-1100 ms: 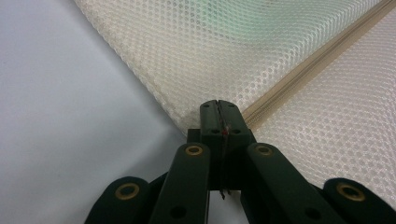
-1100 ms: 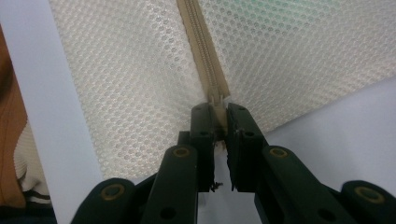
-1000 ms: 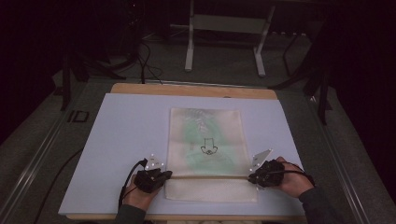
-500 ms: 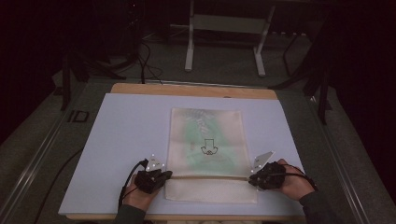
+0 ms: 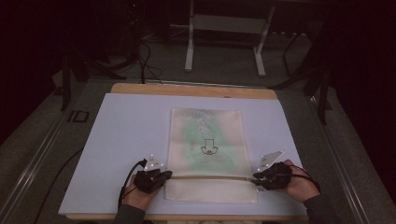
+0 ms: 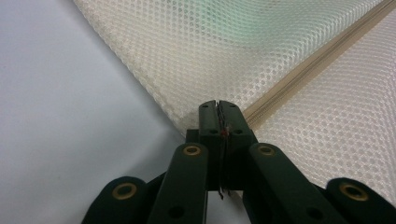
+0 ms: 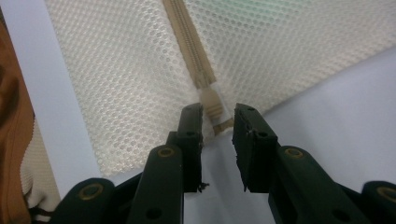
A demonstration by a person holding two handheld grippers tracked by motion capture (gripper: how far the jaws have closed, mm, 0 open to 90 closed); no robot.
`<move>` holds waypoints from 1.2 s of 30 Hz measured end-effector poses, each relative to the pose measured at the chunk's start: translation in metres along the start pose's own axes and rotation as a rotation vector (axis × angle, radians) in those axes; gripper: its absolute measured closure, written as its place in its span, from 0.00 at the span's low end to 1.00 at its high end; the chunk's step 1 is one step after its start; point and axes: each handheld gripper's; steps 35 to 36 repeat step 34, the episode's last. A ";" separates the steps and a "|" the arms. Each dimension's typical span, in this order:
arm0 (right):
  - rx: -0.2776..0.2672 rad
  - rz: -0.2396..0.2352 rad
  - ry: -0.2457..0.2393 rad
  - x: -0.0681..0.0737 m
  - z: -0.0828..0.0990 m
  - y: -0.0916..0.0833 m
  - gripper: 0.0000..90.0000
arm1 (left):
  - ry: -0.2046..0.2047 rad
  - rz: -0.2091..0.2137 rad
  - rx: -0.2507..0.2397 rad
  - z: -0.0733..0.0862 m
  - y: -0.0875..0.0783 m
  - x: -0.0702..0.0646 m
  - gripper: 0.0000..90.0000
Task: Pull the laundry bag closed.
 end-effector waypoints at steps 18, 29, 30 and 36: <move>-0.144 0.062 0.138 -0.004 0.033 -0.010 0.76 | 0.009 -0.006 -0.014 -0.001 -0.003 0.000 0.94; -0.179 0.108 0.207 -0.011 0.051 -0.012 0.74 | 0.001 -0.023 -0.037 -0.002 -0.007 0.002 0.91; -0.182 0.111 0.218 -0.012 0.052 -0.012 0.74 | 0.001 -0.023 -0.037 -0.002 -0.007 0.002 0.91; -0.201 0.127 0.242 -0.014 0.056 -0.012 0.73 | -0.016 -0.047 -0.066 -0.001 -0.012 0.007 0.88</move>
Point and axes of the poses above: each handheld gripper's, and its own axes: y roughly forward along the jaws, z roughly out of its underside, x roughly to its left, and after that the axes turned 1 degree about z, right-handed
